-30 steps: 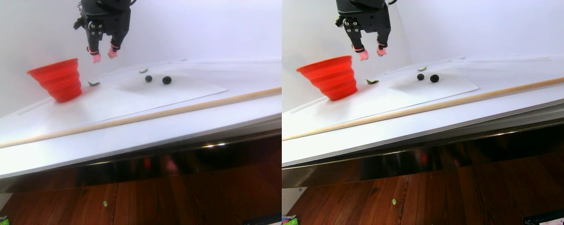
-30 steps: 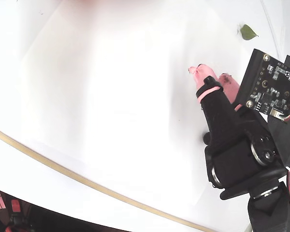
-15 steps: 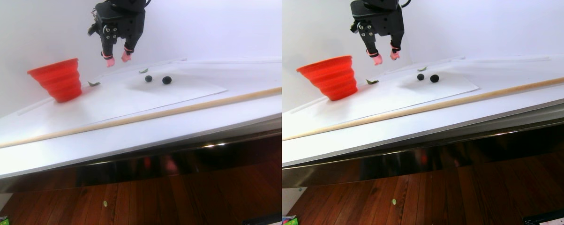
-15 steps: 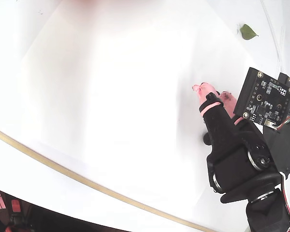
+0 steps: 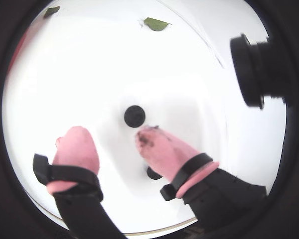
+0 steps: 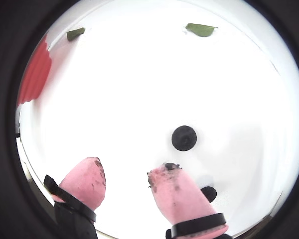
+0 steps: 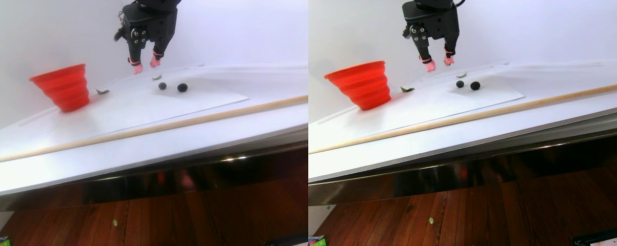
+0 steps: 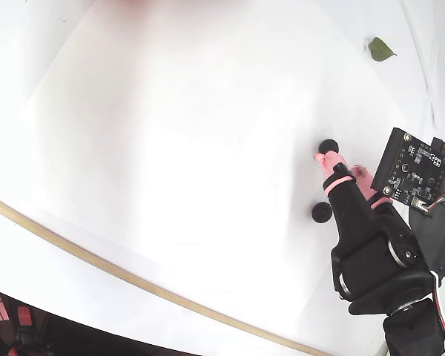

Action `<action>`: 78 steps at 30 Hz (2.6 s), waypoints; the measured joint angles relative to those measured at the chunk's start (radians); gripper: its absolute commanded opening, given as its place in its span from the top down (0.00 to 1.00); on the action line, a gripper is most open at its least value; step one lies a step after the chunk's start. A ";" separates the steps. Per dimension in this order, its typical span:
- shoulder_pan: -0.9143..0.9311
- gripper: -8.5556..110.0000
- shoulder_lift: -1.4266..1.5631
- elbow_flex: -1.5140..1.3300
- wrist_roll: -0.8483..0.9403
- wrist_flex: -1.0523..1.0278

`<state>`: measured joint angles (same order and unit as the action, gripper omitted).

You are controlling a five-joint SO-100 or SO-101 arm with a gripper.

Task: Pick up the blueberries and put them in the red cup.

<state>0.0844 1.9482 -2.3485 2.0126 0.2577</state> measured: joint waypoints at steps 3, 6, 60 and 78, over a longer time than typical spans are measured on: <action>0.005 0.78 0.000 0.000 0.000 0.000; 0.018 0.78 0.000 0.000 0.000 0.000; 0.097 0.76 -0.319 0.196 -0.037 0.164; 0.097 0.77 -0.397 0.247 -0.037 0.179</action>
<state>0.1810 1.5509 -2.1016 1.9758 0.4372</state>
